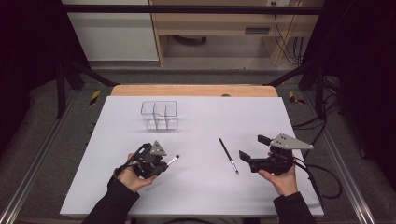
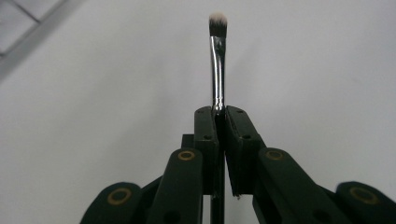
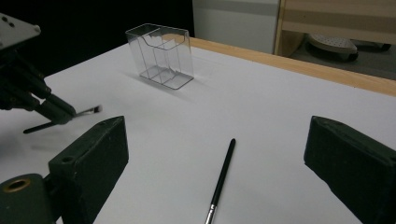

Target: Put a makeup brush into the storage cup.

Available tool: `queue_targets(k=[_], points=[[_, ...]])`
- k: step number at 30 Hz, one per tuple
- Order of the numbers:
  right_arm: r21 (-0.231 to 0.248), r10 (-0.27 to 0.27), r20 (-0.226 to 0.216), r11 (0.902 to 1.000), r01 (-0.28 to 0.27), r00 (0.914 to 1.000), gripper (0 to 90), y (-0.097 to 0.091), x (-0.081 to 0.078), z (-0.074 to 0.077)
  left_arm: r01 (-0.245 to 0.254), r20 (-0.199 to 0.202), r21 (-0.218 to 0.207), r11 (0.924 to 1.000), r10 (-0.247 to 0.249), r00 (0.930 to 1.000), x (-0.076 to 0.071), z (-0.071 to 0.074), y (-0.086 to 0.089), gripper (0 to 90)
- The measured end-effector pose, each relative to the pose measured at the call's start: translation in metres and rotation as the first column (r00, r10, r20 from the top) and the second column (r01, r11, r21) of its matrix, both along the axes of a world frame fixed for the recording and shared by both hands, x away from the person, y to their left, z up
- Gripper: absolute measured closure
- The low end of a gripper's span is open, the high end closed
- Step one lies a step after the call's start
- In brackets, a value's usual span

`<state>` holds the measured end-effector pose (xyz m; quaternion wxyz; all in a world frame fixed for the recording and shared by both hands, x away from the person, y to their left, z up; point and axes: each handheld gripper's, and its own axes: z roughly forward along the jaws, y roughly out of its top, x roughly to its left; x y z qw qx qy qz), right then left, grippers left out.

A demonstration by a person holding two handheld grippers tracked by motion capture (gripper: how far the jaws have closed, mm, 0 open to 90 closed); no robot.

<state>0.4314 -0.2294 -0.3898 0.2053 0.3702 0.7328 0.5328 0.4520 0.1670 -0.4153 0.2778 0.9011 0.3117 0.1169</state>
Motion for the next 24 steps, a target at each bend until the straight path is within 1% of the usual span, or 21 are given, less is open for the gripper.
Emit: queue_targets(k=[1, 2, 3, 4, 5, 7, 8, 9, 10, 12, 13, 14, 15, 16, 17, 18, 19, 20, 21, 22, 24], points=[[0.000, 0.000, 0.000, 1.0000, 0.000, 1.0000, 6.7, 0.000, 0.000, 0.000, 0.000, 0.000, 0.000, 1.0000, 0.000, 1.0000, 0.000, 0.000, 0.000, 83.8], [-0.001, 0.000, -0.001, 1.0000, 0.000, 1.0000, 6.7, 0.000, 0.000, 0.000, -0.018, 0.015, -0.018, 0.9997, 0.018, 0.9997, 0.000, 0.002, 0.002, 83.8], [-0.002, -0.001, 0.000, 1.0000, 0.001, 1.0000, 6.7, 0.000, 0.000, 0.000, -0.035, 0.029, -0.042, 0.9985, 0.036, 0.9989, 0.000, 0.003, 0.004, 83.8], [-0.002, -0.001, 0.000, 1.0000, 0.001, 1.0000, 6.7, 0.000, 0.000, 0.000, -0.063, 0.051, -0.076, 0.9951, 0.067, 0.9965, 0.000, 0.006, 0.008, 83.8], [-0.002, -0.001, 0.000, 1.0000, 0.001, 1.0000, 6.7, 0.000, 0.000, 0.000, -0.063, 0.051, -0.076, 0.9951, 0.067, 0.9965, 0.000, 0.006, 0.008, 83.8], [-0.002, 0.000, -0.001, 1.0000, 0.000, 1.0000, 6.7, 0.000, 0.000, 0.000, -0.092, 0.070, -0.114, 0.9892, 0.101, 0.9924, 0.000, 0.010, 0.013, 83.9], [-0.001, 0.000, 0.000, 1.0000, 0.000, 1.0000, 6.7, 0.000, 0.000, 0.000, -0.099, 0.080, -0.124, 0.9873, 0.110, 0.9907, 0.000, 0.011, 0.015, 83.9], [-0.001, 0.000, 0.000, 1.0000, 0.000, 1.0000, 6.7, 0.000, 0.000, 0.000, -0.099, 0.080, -0.124, 0.9873, 0.110, 0.9907, 0.000, 0.011, 0.015, 83.8], [-0.001, -0.001, -0.002, 1.0000, 0.001, 1.0000, 6.7, 0.000, 0.000, 0.000, -0.117, 0.095, -0.146, 0.9824, 0.131, 0.9867, -0.001, 0.013, 0.018, 83.8], [-0.002, 0.000, 0.001, 1.0000, 0.000, 1.0000, 6.7, 0.000, 0.000, 0.000, -0.138, 0.109, -0.170, 0.9758, 0.158, 0.9814, -0.001, 0.015, 0.020, 83.8], [-0.001, -0.001, -0.001, 1.0000, 0.001, 1.0000, 6.7, 0.000, 0.000, 0.000, -0.138, 0.109, -0.170, 0.9758, 0.158, 0.9814, -0.001, 0.015, 0.020, 83.8], [-0.002, -0.001, -0.001, 1.0000, 0.001, 1.0000, 6.7, 0.000, 0.000, 0.000, -0.153, 0.127, -0.192, 0.9693, 0.179, 0.9755, -0.002, 0.017, 0.023, 83.9], [-0.003, -0.002, 0.000, 1.0000, 0.002, 1.0000, 6.7, 0.000, 0.000, 0.000, -0.153, 0.127, -0.192, 0.9693, 0.179, 0.9755, -0.002, 0.017, 0.023, 83.8], [-0.004, -0.003, 0.000, 1.0000, 0.003, 1.0000, 6.7, 0.000, 0.000, 0.000, -0.169, 0.142, -0.216, 0.9616, 0.203, 0.9689, -0.002, 0.019, 0.026, 83.9], [-0.004, -0.005, -0.001, 1.0000, 0.005, 1.0000, 6.6, 0.001, 0.000, 0.000, -0.169, 0.142, -0.216, 0.9616, 0.203, 0.9689, -0.002, 0.019, 0.026, 83.8], [-0.005, -0.005, -0.001, 1.0000, 0.005, 1.0000, 6.6, 0.001, 0.000, -0.001, -0.183, 0.155, -0.240, 0.9535, 0.223, 0.9623, -0.003, 0.022, 0.028, 83.8], [-0.006, -0.005, 0.000, 1.0000, 0.005, 1.0000, 6.6, 0.001, 0.000, -0.001, -0.183, 0.155, -0.240, 0.9535, 0.223, 0.9623, -0.003, 0.022, 0.028, 83.8], [-0.005, -0.004, -0.001, 1.0000, 0.004, 1.0000, 6.5, 0.001, 0.001, -0.001, -0.192, 0.169, -0.255, 0.9476, 0.240, 0.9560, -0.003, 0.023, 0.030, 83.8], [-0.005, -0.004, -0.001, 1.0000, 0.004, 1.0000, 6.5, 0.001, 0.001, -0.001, -0.192, 0.169, -0.255, 0.9476, 0.240, 0.9560, -0.003, 0.023, 0.030, 83.8], [-0.006, -0.005, -0.005, 1.0000, 0.005, 1.0000, 6.5, 0.001, 0.001, -0.001, -0.201, 0.175, -0.265, 0.9430, 0.253, 0.9516, -0.003, 0.026, 0.032, 83.8], [-0.007, -0.007, -0.005, 1.0000, 0.006, 1.0000, 6.4, 0.001, 0.000, -0.001, -0.209, 0.187, -0.275, 0.9385, 0.265, 0.9459, -0.003, 0.028, 0.033, 83.9]])
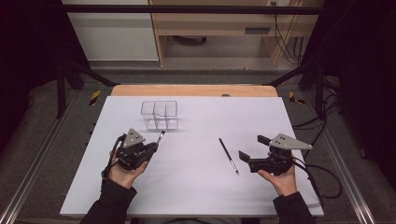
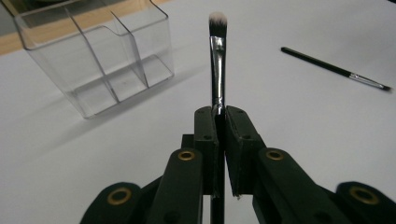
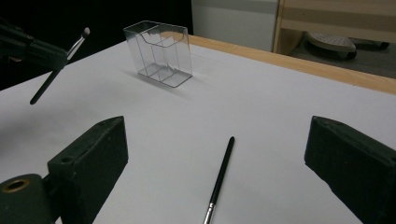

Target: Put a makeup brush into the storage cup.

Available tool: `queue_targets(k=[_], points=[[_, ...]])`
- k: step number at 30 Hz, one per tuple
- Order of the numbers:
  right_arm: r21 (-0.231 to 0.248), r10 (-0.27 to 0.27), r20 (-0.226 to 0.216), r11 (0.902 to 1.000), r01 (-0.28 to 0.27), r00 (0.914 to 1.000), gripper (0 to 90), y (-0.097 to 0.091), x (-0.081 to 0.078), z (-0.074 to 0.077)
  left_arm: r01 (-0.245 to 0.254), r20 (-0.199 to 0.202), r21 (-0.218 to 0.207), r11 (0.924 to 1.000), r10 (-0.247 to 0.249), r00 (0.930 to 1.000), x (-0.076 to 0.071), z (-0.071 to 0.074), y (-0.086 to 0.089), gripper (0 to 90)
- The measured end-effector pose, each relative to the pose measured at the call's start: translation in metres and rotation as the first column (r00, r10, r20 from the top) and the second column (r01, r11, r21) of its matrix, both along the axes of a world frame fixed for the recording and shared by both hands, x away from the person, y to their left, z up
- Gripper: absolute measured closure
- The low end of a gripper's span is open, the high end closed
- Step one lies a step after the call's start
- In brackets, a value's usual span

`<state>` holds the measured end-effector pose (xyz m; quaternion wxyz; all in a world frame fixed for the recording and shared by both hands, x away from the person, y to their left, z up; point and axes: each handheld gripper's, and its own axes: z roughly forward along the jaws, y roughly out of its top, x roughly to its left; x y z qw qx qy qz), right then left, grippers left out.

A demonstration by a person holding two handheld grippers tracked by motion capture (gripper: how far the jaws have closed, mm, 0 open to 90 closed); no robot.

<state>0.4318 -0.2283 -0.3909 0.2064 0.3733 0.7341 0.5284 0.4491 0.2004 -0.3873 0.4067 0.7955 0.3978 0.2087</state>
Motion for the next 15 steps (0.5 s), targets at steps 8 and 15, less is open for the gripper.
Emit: queue_targets(k=[8, 15], points=[[0.001, -0.005, -0.001, 1.0000, 0.005, 1.0000, 6.1, -0.001, 0.000, 0.000, -0.039, 0.052, -0.025, 0.9989, 0.040, 0.9978, 0.002, 0.009, 0.002, 83.8], [0.006, -0.015, 0.002, 0.9999, 0.015, 0.9999, 6.0, -0.002, 0.000, 0.000, -0.061, 0.078, -0.076, 0.9953, 0.067, 0.9947, 0.010, 0.021, 0.005, 83.9]])
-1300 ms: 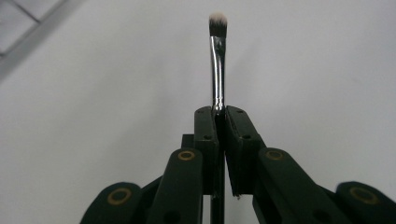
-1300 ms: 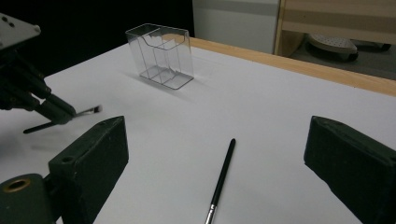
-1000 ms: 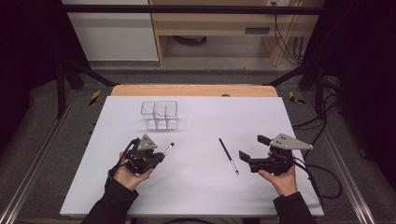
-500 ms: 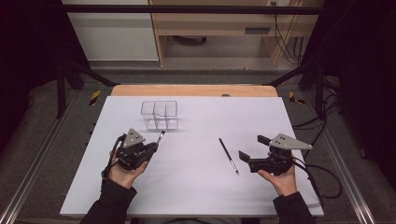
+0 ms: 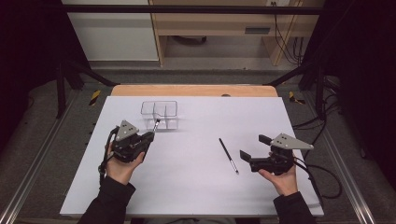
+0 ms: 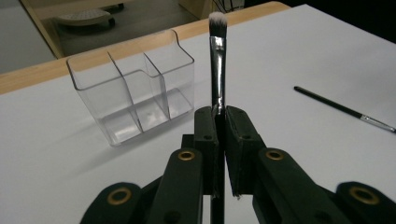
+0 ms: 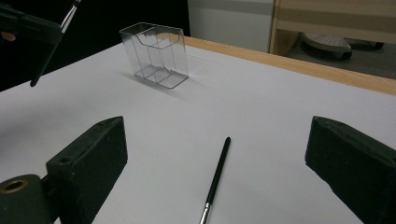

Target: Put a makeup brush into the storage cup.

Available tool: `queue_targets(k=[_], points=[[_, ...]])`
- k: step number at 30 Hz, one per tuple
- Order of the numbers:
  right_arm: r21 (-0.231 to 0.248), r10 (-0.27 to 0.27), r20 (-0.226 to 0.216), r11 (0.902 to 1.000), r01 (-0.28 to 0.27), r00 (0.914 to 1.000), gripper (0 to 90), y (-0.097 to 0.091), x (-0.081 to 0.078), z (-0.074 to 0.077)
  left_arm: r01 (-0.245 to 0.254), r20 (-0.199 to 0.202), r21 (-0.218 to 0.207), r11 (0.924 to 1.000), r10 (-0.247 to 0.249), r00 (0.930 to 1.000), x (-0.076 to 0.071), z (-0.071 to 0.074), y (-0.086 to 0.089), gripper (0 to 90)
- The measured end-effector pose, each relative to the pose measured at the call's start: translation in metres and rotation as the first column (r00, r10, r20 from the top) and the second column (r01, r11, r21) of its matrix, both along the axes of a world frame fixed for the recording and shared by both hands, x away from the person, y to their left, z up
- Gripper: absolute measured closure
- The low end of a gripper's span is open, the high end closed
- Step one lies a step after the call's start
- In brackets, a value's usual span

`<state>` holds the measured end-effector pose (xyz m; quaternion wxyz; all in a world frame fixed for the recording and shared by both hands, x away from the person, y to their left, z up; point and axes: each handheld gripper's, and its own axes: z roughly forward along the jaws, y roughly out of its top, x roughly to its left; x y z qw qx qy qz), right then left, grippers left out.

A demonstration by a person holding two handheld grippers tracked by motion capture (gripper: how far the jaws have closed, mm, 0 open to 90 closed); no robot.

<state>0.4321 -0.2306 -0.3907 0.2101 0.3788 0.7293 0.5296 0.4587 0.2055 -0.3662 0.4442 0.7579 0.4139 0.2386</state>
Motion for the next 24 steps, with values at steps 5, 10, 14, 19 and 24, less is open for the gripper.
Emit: queue_targets(k=[5, 10, 14, 19, 24], points=[[-0.001, -0.003, 0.003, 1.0000, 0.003, 1.0000, 5.8, -0.001, 0.000, 0.000, -0.011, 0.031, -0.035, 0.9993, 0.012, 0.9994, 0.009, 0.009, -0.002, 83.9], [-0.001, -0.005, 0.005, 1.0000, 0.005, 1.0000, 5.8, -0.001, 0.000, 0.000, -0.022, 0.045, -0.064, 0.9977, 0.025, 0.9987, 0.019, 0.015, -0.005, 83.9], [0.008, -0.010, 0.002, 0.9999, 0.010, 0.9999, 5.8, -0.002, 0.000, 0.000, -0.024, 0.056, -0.089, 0.9957, 0.029, 0.9980, 0.026, 0.019, -0.007, 83.9], [0.007, -0.016, 0.001, 0.9998, 0.016, 0.9999, 5.6, -0.003, 0.001, 0.000, -0.027, 0.066, -0.096, 0.9950, 0.033, 0.9973, 0.035, 0.023, -0.011, 83.8], [0.006, -0.019, 0.006, 0.9998, 0.019, 0.9998, 5.6, -0.005, 0.001, 0.000, -0.032, 0.090, -0.102, 0.9943, 0.041, 0.9951, 0.047, 0.030, -0.016, 83.8]])
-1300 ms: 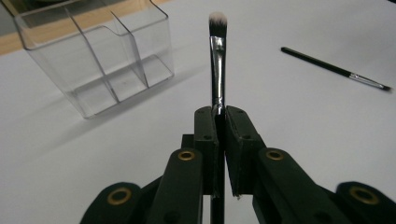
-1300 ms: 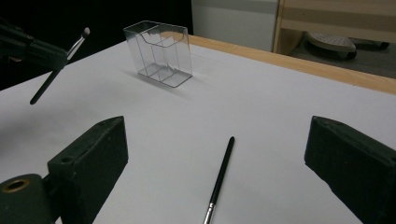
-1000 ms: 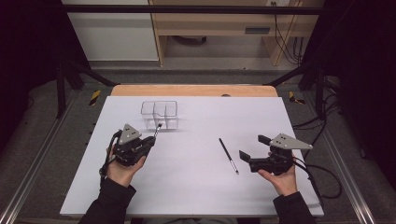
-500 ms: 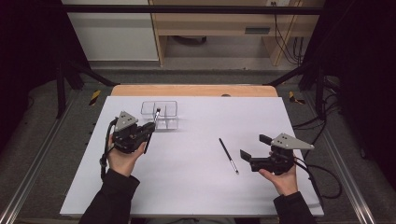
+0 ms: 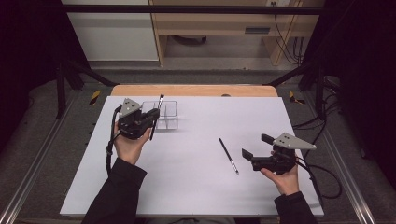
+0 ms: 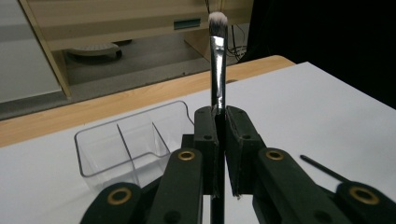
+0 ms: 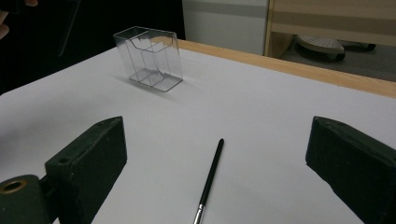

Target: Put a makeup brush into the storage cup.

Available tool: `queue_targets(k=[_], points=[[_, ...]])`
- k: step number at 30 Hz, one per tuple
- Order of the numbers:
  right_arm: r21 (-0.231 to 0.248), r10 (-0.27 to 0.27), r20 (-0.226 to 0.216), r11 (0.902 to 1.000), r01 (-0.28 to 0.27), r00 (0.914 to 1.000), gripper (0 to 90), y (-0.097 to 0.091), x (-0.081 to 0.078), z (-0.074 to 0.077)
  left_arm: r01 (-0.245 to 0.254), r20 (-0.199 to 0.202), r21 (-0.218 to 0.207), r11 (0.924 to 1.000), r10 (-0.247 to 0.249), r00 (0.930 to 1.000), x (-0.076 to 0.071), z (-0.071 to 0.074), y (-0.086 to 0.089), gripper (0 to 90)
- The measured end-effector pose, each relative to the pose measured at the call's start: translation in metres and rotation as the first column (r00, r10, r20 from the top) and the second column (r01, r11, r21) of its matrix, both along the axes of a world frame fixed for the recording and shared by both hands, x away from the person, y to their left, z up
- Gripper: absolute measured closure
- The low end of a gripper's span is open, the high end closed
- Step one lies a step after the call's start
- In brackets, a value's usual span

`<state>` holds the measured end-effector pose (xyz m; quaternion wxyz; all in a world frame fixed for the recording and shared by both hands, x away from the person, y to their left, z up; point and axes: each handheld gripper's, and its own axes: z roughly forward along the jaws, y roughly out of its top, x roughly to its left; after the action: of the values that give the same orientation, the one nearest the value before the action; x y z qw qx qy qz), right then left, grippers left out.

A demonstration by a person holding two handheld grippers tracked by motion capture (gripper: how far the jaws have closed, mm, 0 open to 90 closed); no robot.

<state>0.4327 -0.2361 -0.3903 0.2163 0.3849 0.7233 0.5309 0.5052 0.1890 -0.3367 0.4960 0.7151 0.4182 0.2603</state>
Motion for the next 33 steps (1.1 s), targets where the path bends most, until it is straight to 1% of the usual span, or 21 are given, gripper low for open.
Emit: queue_targets(k=[3, 6, 8, 9, 11, 12, 13, 14, 19, 20, 21, 23, 24, 25, 28, 29, 30, 31, 33], points=[[0.004, -0.002, 0.000, 1.0000, 0.002, 1.0000, 5.7, 0.000, 0.000, 0.000, -0.005, 0.009, -0.008, 1.0000, 0.005, 0.9999, 0.004, 0.002, -0.001, 83.9], [-0.001, -0.003, 0.002, 1.0000, 0.003, 1.0000, 5.6, 0.000, 0.000, 0.000, -0.015, 0.016, -0.018, 0.9997, 0.016, 0.9997, 0.014, 0.005, -0.003, 83.8], [0.004, -0.007, -0.002, 1.0000, 0.007, 1.0000, 5.6, 0.000, 0.000, 0.000, -0.019, 0.019, -0.019, 0.9996, 0.019, 0.9996, 0.016, 0.006, -0.003, 83.9], [-0.002, -0.009, 0.001, 1.0000, 0.009, 1.0000, 5.6, 0.000, 0.001, 0.000, -0.020, 0.020, -0.019, 0.9996, 0.020, 0.9996, 0.019, 0.007, -0.004, 83.8], [-0.006, -0.007, 0.001, 1.0000, 0.007, 1.0000, 5.6, 0.000, 0.001, 0.000, -0.027, 0.025, -0.031, 0.9992, 0.028, 0.9993, 0.025, 0.009, -0.005, 83.9], [-0.004, -0.010, 0.000, 0.9999, 0.010, 1.0000, 5.6, 0.000, 0.001, -0.001, -0.027, 0.025, -0.031, 0.9992, 0.028, 0.9993, 0.025, 0.009, -0.005, 83.9], [-0.004, -0.009, -0.001, 1.0000, 0.009, 1.0000, 5.6, 0.000, 0.001, -0.001, -0.029, 0.024, -0.036, 0.9990, 0.029, 0.9993, 0.030, 0.011, -0.005, 83.9], [-0.004, -0.009, -0.001, 1.0000, 0.009, 1.0000, 5.6, 0.000, 0.001, -0.001, -0.029, 0.024, -0.036, 0.9990, 0.029, 0.9993, 0.030, 0.011, -0.005, 83.9], [-0.007, -0.001, 0.001, 1.0000, 0.001, 1.0000, 5.7, 0.000, 0.000, 0.000, -0.042, 0.024, -0.037, 0.9984, 0.043, 0.9988, 0.046, 0.014, -0.009, 83.9], [-0.006, -0.001, 0.002, 1.0000, 0.001, 1.0000, 5.7, -0.001, 0.000, 0.000, -0.042, 0.024, -0.037, 0.9984, 0.043, 0.9988, 0.046, 0.014, -0.009, 83.9], [-0.005, -0.004, 0.003, 1.0000, 0.004, 1.0000, 5.8, -0.001, 0.000, 0.000, -0.050, 0.023, -0.039, 0.9980, 0.051, 0.9984, 0.051, 0.014, -0.009, 83.9], [0.002, -0.007, 0.002, 1.0000, 0.007, 1.0000, 5.8, 0.000, 0.000, 0.000, -0.057, 0.018, -0.039, 0.9976, 0.057, 0.9982, 0.055, 0.014, -0.009, 83.9], [0.001, -0.006, 0.003, 1.0000, 0.006, 1.0000, 5.8, -0.001, 0.000, 0.000, -0.057, 0.018, -0.039, 0.9976, 0.057, 0.9982, 0.055, 0.014, -0.009, 83.9], [0.001, -0.008, 0.002, 1.0000, 0.008, 1.0000, 5.8, -0.001, 0.000, 0.000, -0.067, 0.017, -0.041, 0.9969, 0.067, 0.9976, 0.060, 0.014, -0.009, 83.8], [-0.003, -0.007, 0.002, 1.0000, 0.007, 1.0000, 5.7, -0.001, 0.000, 0.000, -0.074, 0.018, -0.043, 0.9963, 0.075, 0.9970, 0.064, 0.014, -0.008, 83.9], [0.000, -0.008, 0.002, 1.0000, 0.008, 1.0000, 5.8, -0.001, 0.000, 0.000, -0.081, 0.016, -0.045, 0.9957, 0.082, 0.9965, 0.068, 0.014, -0.007, 83.9], [0.000, -0.010, 0.003, 0.9999, 0.010, 0.9999, 5.8, -0.001, 0.000, 0.000, -0.081, 0.016, -0.045, 0.9957, 0.082, 0.9965, 0.068, 0.014, -0.007, 83.9], [0.001, -0.008, 0.004, 1.0000, 0.008, 1.0000, 5.8, -0.001, 0.000, 0.001, -0.088, 0.015, -0.052, 0.9948, 0.089, 0.9959, 0.072, 0.014, -0.006, 83.9], [0.002, -0.009, 0.003, 1.0000, 0.009, 1.0000, 5.8, -0.001, 0.000, 0.001, -0.094, 0.015, -0.057, 0.9939, 0.095, 0.9954, 0.073, 0.014, -0.005, 83.9]])
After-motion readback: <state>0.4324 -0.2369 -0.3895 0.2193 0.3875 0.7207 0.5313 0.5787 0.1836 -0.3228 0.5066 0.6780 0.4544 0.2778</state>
